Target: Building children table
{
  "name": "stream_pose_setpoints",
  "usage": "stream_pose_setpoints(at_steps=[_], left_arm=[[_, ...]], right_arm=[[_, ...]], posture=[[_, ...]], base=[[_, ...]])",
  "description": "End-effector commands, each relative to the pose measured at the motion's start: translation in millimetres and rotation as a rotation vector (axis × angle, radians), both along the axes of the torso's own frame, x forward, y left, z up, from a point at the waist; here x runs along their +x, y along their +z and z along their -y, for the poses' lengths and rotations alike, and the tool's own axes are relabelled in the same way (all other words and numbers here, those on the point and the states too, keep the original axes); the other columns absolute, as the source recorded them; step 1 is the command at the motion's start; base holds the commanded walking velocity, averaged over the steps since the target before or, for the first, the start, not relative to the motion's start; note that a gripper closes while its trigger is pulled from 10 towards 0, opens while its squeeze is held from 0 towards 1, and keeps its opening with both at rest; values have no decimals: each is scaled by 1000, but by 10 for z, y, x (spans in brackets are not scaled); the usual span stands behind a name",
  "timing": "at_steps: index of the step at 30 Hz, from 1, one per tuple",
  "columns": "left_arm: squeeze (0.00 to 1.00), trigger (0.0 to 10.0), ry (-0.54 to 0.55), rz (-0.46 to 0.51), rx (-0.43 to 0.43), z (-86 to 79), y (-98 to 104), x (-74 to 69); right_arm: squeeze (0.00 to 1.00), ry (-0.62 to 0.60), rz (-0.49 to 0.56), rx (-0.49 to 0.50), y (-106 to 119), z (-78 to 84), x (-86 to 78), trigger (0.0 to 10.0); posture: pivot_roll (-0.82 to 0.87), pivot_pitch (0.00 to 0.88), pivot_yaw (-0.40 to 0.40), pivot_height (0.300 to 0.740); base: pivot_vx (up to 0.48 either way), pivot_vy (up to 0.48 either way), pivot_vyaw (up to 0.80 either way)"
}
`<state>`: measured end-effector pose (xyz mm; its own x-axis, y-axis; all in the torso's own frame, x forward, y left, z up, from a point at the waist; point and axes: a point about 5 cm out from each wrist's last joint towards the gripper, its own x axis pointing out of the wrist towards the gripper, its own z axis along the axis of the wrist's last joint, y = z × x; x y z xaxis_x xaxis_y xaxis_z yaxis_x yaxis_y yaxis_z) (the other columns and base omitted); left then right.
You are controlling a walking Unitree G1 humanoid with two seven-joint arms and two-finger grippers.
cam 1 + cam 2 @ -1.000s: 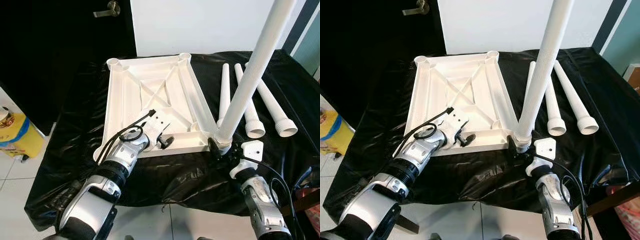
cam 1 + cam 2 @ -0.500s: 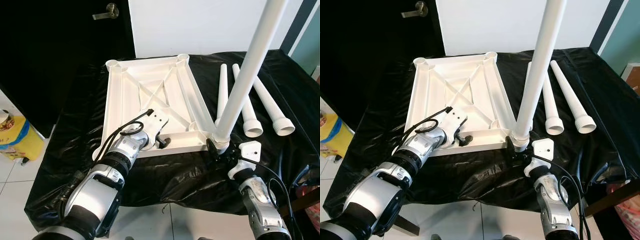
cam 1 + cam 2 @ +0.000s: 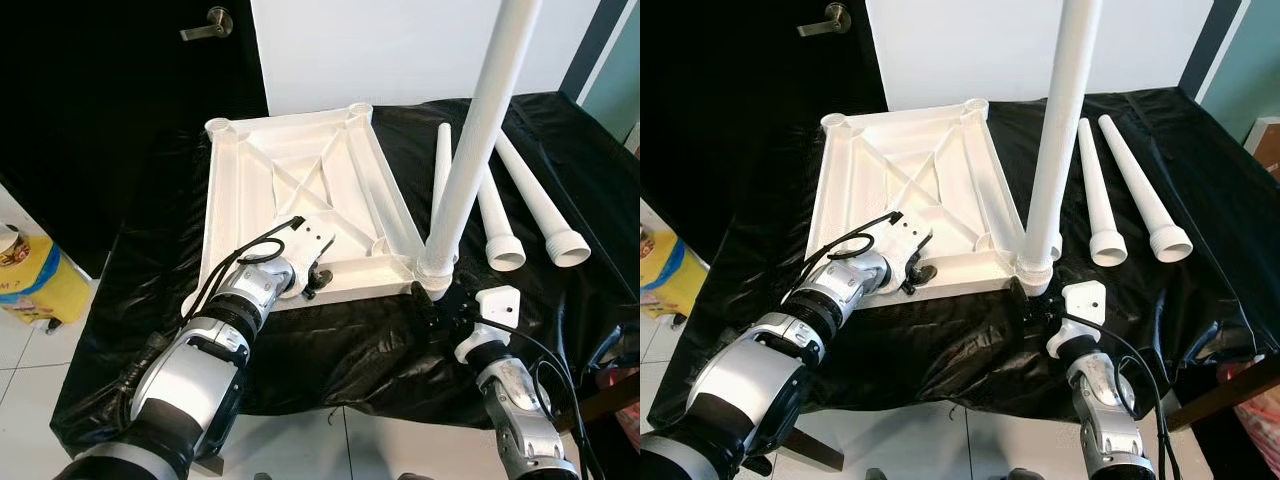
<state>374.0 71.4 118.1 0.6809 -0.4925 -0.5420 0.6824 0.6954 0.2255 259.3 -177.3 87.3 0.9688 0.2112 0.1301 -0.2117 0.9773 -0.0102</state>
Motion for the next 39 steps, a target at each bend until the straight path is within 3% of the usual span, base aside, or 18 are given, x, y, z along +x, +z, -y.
stream_pose_setpoints(at_steps=[1, 15, 16, 17, 18, 20, 21, 22, 24, 27, 28, 29, 30, 36, 39], left_arm=[[0, 0, 87, -27, 20, -170, -72, 11], [0, 0, 102, -42, -7, -184, -107, -12], [0, 9804, 93, -44, -11, -154, -117, -26], [0, 9804, 93, -44, -11, -154, -117, -26], [0, 10000, 44, -50, -29, -45, -132, -67], [0, 10000, 44, -50, -29, -45, -132, -67], [35, 10000, 14, -56, -66, 59, -130, -98], [1000, 10000, -13, -56, -105, 149, -117, -125], [1000, 10000, -70, -34, -167, 285, -62, -162], [1000, 10000, -128, 3, -177, 367, -8, -186], [627, 10000, -153, 22, -179, 397, 19, -195], [627, 10000, -153, 22, -179, 397, 19, -195], [0, 10000, -173, 38, -189, 416, 54, -201], [0, 10000, -243, 176, -210, 384, 218, -222], [0, 10000, -271, 319, -242, 318, 296, -284]], right_arm=[[0, 3, -17, -9, -24, -7, -26, 10000], [0, 4, -21, -17, -10, 2, -6, 10000], [0, 5, -22, -17, -8, 1, -1, 10000], [0, 5, -22, -17, -8, 1, -1, 10000], [0, 8, -23, -18, -6, -5, 11, 10000], [0, 8, -23, -18, -6, -5, 11, 10000], [0, 9, -24, -19, -4, -13, 24, 10000], [0, 10, -24, -20, -2, -20, 37, 10000], [0, 10, -24, -20, 0, -32, 51, 10000], [0, 9, -24, -20, -1, -39, 56, 10000], [0, 8, -24, -20, -2, -42, 57, 10000], [0, 8, -24, -20, -2, -42, 57, 10000], [0, 6, -24, -19, -4, -45, 57, 10000], [0, -2, -28, -15, -14, -87, 51, 10000], [0, -6, -31, -12, -22, -112, 43, 10000]], posture=[[-109, 47, 51, 740], [-104, 53, 34, 740], [-102, 53, 33, 740], [-102, 53, 33, 740], [-97, 51, 28, 740], [-97, 51, 28, 740], [-95, 50, 27, 740], [-95, 50, 27, 740], [-93, 49, 27, 740], [-93, 49, 28, 740], [-93, 49, 28, 740], [-93, 49, 28, 740], [-92, 51, 30, 740], [-96, 54, 35, 740], [-98, 55, 35, 740]], base=[[0, 0, 0], [0, 0, 0], [0, 0, 0], [0, 0, 0], [0, 0, 0], [0, 0, 0], [0, 0, 0], [0, 0, 0], [0, 0, 0], [0, 0, 0], [0, 0, 0], [0, 0, 0], [0, 0, 0], [0, 0, 0], [0, 0, 0]])
